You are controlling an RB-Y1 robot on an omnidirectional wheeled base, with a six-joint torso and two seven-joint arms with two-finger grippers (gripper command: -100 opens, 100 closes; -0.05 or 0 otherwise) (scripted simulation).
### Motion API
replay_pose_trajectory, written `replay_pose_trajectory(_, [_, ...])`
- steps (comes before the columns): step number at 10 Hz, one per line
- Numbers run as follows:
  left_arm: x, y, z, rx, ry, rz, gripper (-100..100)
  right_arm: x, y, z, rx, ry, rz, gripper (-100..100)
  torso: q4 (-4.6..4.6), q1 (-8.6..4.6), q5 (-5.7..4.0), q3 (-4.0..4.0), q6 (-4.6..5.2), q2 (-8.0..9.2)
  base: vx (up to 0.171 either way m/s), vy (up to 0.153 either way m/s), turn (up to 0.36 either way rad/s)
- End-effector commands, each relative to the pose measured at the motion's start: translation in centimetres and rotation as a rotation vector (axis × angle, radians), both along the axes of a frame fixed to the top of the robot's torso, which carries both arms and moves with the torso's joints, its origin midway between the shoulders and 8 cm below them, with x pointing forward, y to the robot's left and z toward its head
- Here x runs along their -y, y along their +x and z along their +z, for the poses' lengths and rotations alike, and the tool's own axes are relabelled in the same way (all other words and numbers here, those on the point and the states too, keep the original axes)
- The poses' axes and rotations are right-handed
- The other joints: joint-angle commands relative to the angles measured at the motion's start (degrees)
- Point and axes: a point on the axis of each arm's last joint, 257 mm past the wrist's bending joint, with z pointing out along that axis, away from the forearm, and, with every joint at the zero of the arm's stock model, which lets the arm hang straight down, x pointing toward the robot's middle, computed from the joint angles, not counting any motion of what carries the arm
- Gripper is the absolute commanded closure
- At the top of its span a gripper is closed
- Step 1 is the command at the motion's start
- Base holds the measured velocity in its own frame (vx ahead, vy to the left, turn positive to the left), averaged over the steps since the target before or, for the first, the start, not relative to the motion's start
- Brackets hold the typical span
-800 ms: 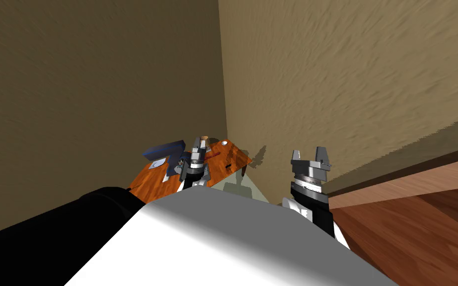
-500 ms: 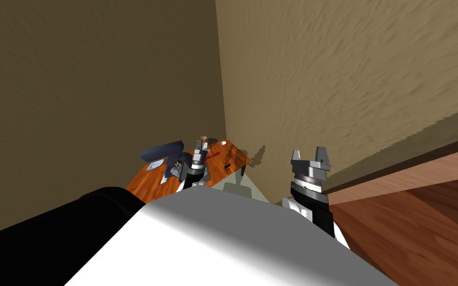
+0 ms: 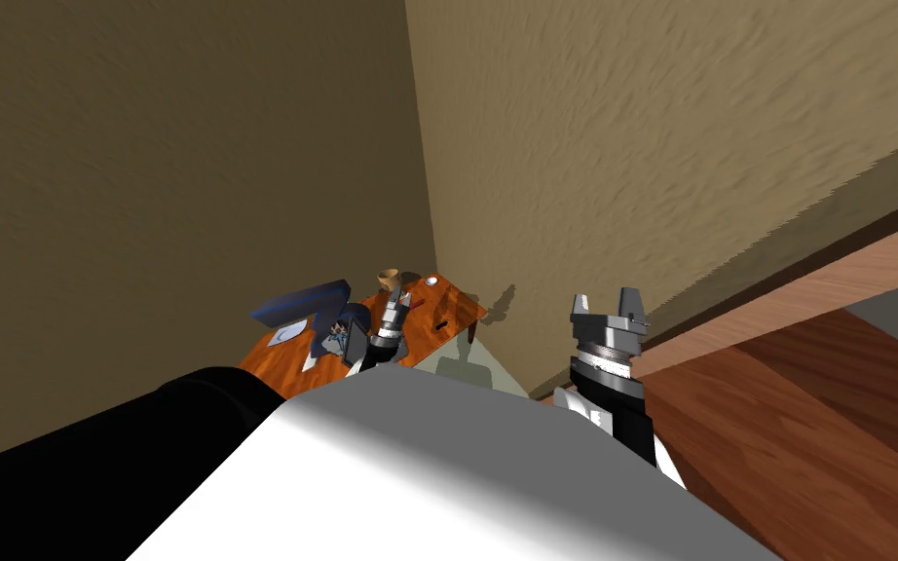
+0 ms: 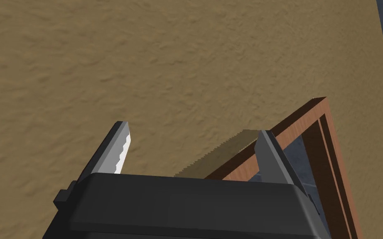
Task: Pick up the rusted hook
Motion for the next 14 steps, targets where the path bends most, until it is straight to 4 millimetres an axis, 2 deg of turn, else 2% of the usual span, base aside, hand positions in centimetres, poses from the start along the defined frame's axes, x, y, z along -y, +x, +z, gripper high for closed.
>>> replay_pose_trajectory(1, [-0.7, 0.7, -2.7, -0.083, -0.055, -0.022, -100, 0.0, 0.0, 0.0, 0.000, 0.000, 0.000, 0, 0.00, 0.00, 0.00, 0.00, 0.00, 0.00, -0.028, 0.004, -0.215])
replay_pose_trajectory(3, [-2.0, 1.0, -6.7, -0.184, -0.135, -0.037, -100, 0.0, 0.0, 0.0, 0.000, 0.000, 0.000, 0, 0.01, -0.01, 0.00, 0.01, 0.01, 0.02, -0.032, 0.006, -0.216])
replay_pose_trajectory(4, [-2.1, 1.0, -7.0, -0.191, -0.139, -0.037, -100, 0.0, 0.0, 0.0, 0.000, 0.000, 0.000, 0, 0.01, 0.00, 0.00, 0.02, 0.00, 0.04, -0.028, 0.008, -0.049])
replay_pose_trajectory(6, [-3.6, 0.9, -11.6, -0.301, -0.233, -0.037, -100, 0.0, 0.0, 0.0, 0.000, 0.000, 0.000, 0, 0.01, -0.03, -0.01, 0.00, 0.00, 0.00, -0.025, 0.001, -0.212])
replay_pose_trajectory(7, [-3.6, 0.9, -11.7, -0.302, -0.240, -0.040, -100, 0.0, 0.0, 0.0, 0.000, 0.000, 0.000, 0, 0.01, -0.02, -0.01, 0.01, 0.01, 0.02, -0.022, 0.004, -0.058])
replay_pose_trajectory(9, [-5.2, 0.3, -16.5, -0.412, -0.343, -0.029, -100, 0.0, 0.0, 0.0, 0.000, 0.000, 0.000, 0, 0.00, -0.04, -0.01, -0.01, 0.00, -0.02, -0.018, -0.009, -0.205])
replay_pose_trajectory(10, [-5.2, 0.3, -16.6, -0.414, -0.351, -0.031, -100, 0.0, 0.0, 0.0, 0.000, 0.000, 0.000, 0, 0.00, -0.05, -0.01, -0.01, 0.01, -0.02, -0.016, -0.002, -0.063])
replay_pose_trajectory(11, [-6.0, -0.2, -19.0, -0.468, -0.409, -0.022, -100, 0.0, 0.0, 0.0, 0.000, 0.000, 0.000, 0, 0.00, -0.04, -0.02, -0.01, -0.04, -0.03, -0.009, -0.006, -0.146])
replay_pose_trajectory(12, [-6.6, -0.6, -20.8, -0.508, -0.457, -0.015, -100, 0.0, 0.0, 0.0, 0.000, 0.000, 0.000, 0, 0.00, -0.04, -0.02, -0.02, -0.01, -0.05, -0.003, -0.006, -0.242])
replay_pose_trajectory(13, [-6.7, -0.8, -21.5, -0.521, -0.467, -0.011, -100, 0.0, 0.0, 0.0, 0.000, 0.000, 0.000, 0, -0.01, -0.03, -0.01, -0.04, 0.00, -0.08, 0.001, 0.000, -0.089])
replay_pose_trajectory(14, [-7.5, -1.5, -24.0, -0.574, -0.526, 0.002, -100, 0.0, 0.0, 0.0, 0.000, 0.000, 0.000, 0, -0.01, -0.02, -0.01, -0.05, -0.04, -0.09, 0.010, -0.003, -0.146])
